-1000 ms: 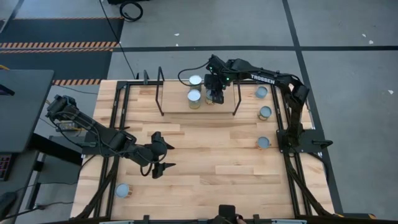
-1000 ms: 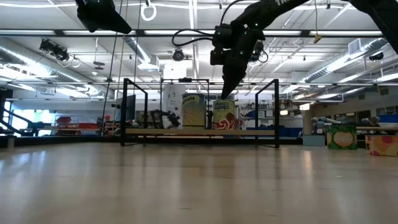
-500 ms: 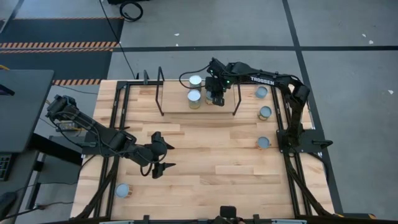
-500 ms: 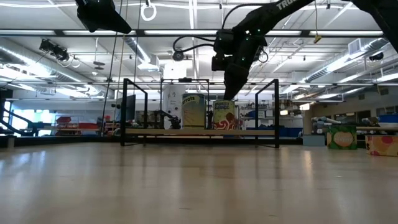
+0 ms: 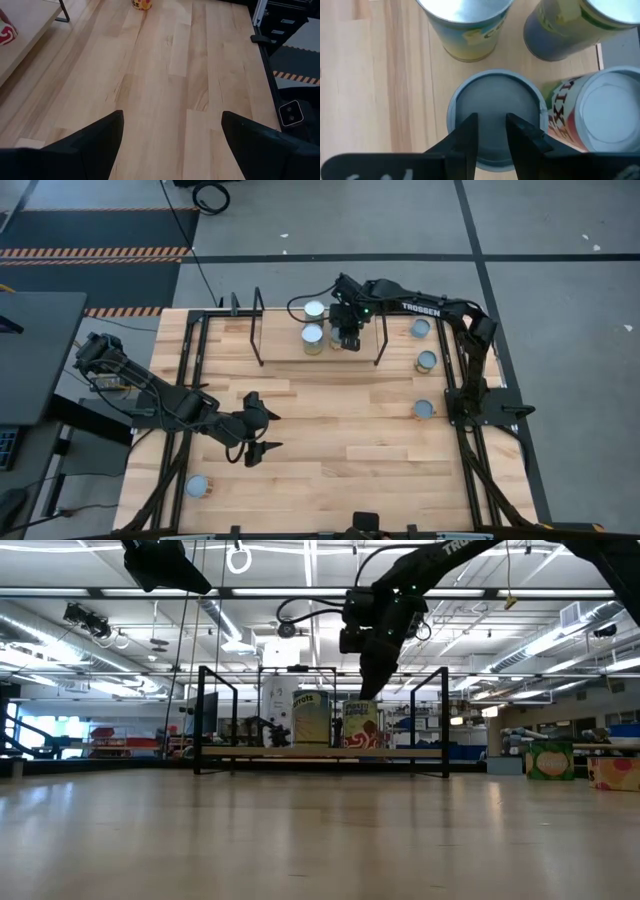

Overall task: Pick and place cans onto a shelf
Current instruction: Put the canned spaghetti sauce on the shelf, then put the canned peaches on the shelf

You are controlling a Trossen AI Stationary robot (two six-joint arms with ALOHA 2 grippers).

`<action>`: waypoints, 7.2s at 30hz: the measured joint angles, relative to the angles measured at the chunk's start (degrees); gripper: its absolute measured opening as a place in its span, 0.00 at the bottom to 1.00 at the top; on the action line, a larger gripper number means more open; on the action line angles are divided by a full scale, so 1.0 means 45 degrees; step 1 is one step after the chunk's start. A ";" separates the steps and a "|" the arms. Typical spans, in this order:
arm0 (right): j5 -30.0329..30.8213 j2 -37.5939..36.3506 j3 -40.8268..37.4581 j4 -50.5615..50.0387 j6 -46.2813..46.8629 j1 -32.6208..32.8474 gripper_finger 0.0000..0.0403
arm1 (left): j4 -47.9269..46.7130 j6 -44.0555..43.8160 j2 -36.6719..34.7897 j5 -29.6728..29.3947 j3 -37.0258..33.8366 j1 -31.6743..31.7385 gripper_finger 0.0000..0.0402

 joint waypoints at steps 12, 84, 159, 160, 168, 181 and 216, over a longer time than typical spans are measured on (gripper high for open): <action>0.0060 -0.0042 0.0015 -0.0025 -0.0061 0.0069 0.27 | 0.0000 0.0000 0.0000 0.0000 0.0000 0.0001 0.85; 0.0830 -1.2191 -1.0976 -0.2162 0.3194 -0.4042 0.96 | 0.0083 -0.0003 0.0000 -0.0003 0.0000 0.0006 0.85; 0.6140 -1.0525 -1.0106 -0.2351 1.7778 -0.1752 0.72 | 0.0087 -0.0002 0.0000 0.0000 0.0000 0.0003 0.85; 0.6503 -1.0521 -0.9616 -0.2634 1.7874 -0.1520 0.72 | 0.0087 0.0000 0.0000 0.0000 0.0000 0.0003 0.85; 0.8480 -0.9531 -0.5379 -0.2832 1.7477 0.0161 0.72 | 0.0087 0.0000 0.0000 0.0000 0.0000 0.0008 0.85; 0.7394 -0.4102 0.0900 -0.1169 1.1904 0.1369 0.72 | 0.0087 0.0000 0.0000 0.0000 0.0000 0.0008 0.85; 0.2595 -0.1039 0.0003 -0.3013 0.1945 0.0511 0.72 | 0.0265 0.0000 0.0001 0.0000 0.0000 0.0008 0.85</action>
